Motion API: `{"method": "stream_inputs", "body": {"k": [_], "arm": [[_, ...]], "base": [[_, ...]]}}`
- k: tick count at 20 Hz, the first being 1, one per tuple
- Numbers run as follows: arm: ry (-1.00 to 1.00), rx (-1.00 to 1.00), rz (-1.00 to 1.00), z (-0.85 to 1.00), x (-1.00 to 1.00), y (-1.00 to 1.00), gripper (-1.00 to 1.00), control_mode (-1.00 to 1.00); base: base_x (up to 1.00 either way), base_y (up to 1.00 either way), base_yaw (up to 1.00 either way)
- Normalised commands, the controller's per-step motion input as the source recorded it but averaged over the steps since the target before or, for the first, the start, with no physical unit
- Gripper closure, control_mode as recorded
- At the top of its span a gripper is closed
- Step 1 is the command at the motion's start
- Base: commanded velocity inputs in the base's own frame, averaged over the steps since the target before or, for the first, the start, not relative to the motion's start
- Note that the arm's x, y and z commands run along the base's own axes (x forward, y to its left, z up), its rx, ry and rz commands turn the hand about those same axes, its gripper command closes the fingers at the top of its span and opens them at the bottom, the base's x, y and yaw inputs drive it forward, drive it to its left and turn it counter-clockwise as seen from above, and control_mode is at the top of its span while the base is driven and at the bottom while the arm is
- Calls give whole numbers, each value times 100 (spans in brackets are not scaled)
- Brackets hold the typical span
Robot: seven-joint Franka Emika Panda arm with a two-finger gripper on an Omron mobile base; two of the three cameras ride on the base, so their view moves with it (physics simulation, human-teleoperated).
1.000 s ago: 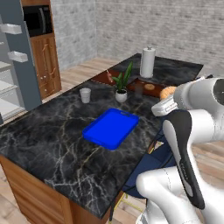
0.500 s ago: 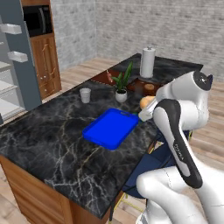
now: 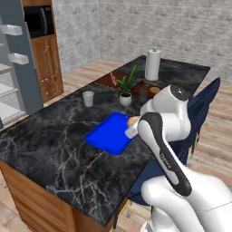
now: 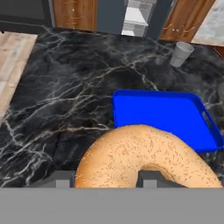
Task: Take the donut and cupcake from the fridge and place them on the empty tray on the dining counter.
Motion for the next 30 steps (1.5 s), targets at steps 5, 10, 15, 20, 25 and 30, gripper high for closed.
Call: {"method": "stream_inputs", "body": {"k": [5,10,15,20,25,30], "arm": [[17,0,0,-18,59,1,100,-100],[11,0,0,-7,57,-2,100,-100],[10,0,0,-1,46,-24,100,-100],[9,0,0,-8,27,-25,100,-100],[-3,-1,0,-41,1,0,100,-100],[-8,0,0,-39,1,0,100,-100]], "base": [[0,0,0],[0,0,0],[0,0,0],[0,0,0],[0,0,0],[0,0,0]]}}
